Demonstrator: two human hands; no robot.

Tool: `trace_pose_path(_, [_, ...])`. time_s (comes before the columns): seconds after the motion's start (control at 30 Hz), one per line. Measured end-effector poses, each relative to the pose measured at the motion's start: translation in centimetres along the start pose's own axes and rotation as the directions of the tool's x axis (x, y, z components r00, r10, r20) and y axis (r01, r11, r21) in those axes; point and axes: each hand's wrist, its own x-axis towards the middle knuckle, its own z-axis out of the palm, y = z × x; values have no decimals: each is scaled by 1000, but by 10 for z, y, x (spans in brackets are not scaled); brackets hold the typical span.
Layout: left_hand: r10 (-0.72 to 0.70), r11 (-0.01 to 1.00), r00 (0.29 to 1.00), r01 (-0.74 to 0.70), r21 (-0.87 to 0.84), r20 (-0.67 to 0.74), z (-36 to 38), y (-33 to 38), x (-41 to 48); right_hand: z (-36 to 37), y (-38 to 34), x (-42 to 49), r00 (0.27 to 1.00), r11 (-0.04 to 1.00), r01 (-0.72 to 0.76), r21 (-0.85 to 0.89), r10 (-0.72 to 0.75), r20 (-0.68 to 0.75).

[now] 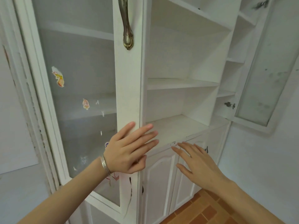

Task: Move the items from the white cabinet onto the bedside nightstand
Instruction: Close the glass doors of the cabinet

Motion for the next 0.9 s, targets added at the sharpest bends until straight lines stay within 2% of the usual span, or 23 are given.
trace_pose_path(0.13, [-12,999,999,11,35,34,27,-5,10,17,31,26,999,999,35,14,-35,-6])
trace_pose_path(0.33, [-83,995,979,70,72,188,86,-22,22,40,58,61,998,997,66,36,-66,-8])
trace_pose_path(0.5, [-110,990,959,82,116,262,146,-55,22,63,75,87,998,997,60,54,-60,8])
trace_pose_path(0.73, [-174,974,950,126,191,259,213,-100,11,95,87,140,999,996,48,71,-47,-13])
trace_pose_path(0.9, [-232,967,948,201,154,217,229,-105,4,125,85,180,998,997,65,53,-64,-7])
